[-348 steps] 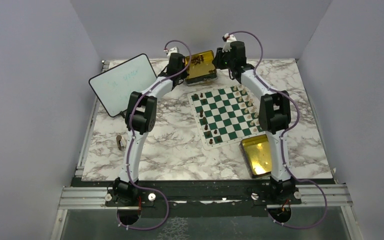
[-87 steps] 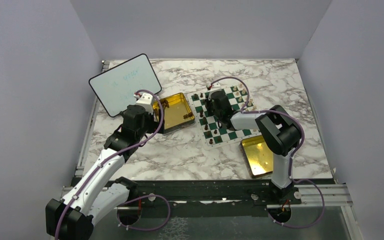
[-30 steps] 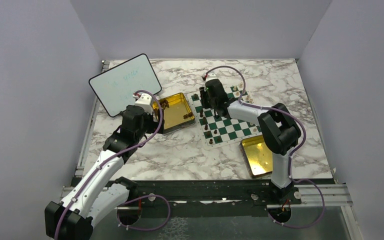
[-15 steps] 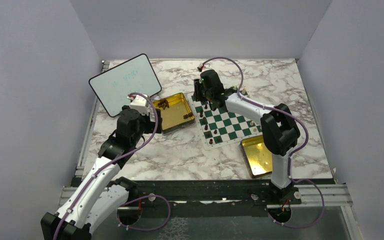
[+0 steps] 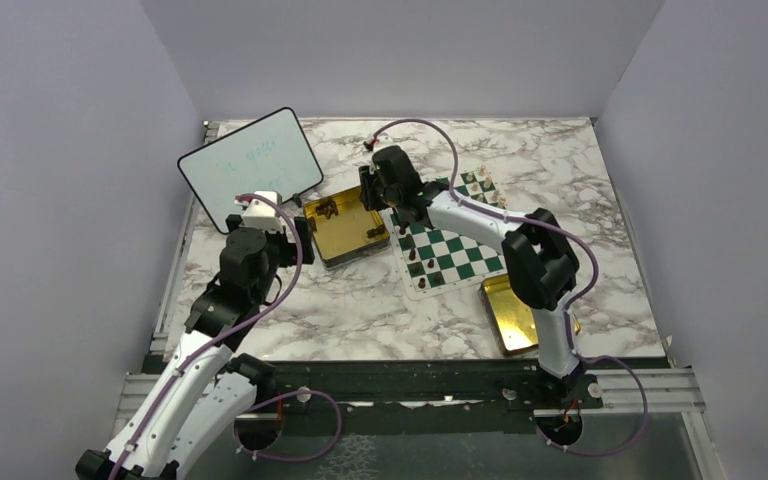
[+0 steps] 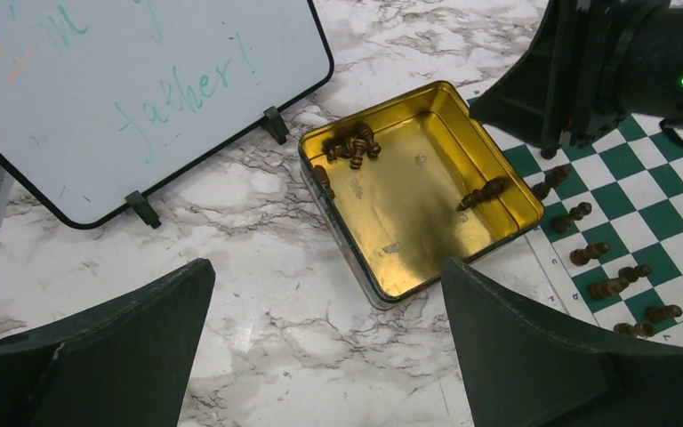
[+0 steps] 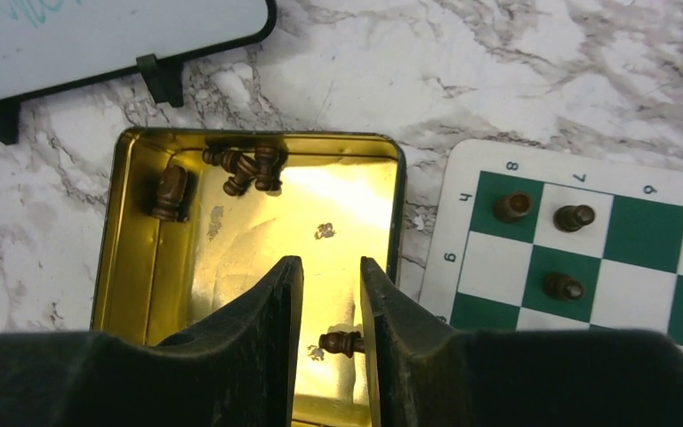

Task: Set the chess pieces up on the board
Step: Pick up the chess piece from the storage box.

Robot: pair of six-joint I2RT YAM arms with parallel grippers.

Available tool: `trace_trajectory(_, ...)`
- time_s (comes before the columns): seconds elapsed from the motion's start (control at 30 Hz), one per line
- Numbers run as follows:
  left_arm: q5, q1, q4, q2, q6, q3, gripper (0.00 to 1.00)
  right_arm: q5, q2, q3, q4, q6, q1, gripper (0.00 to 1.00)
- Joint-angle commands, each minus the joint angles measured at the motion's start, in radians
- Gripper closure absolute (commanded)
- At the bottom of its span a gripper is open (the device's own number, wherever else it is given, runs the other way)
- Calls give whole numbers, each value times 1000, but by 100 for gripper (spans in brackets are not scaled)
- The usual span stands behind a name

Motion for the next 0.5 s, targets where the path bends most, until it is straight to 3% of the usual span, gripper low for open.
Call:
trace_trajectory(0.0,-57,4,37,-20,10,-9,1,-26,54,33,0,-20,43,66)
trace_trajectory(0.47,-81,4,37,-48,12,-12,2,14,187,45,253,-147,104,68)
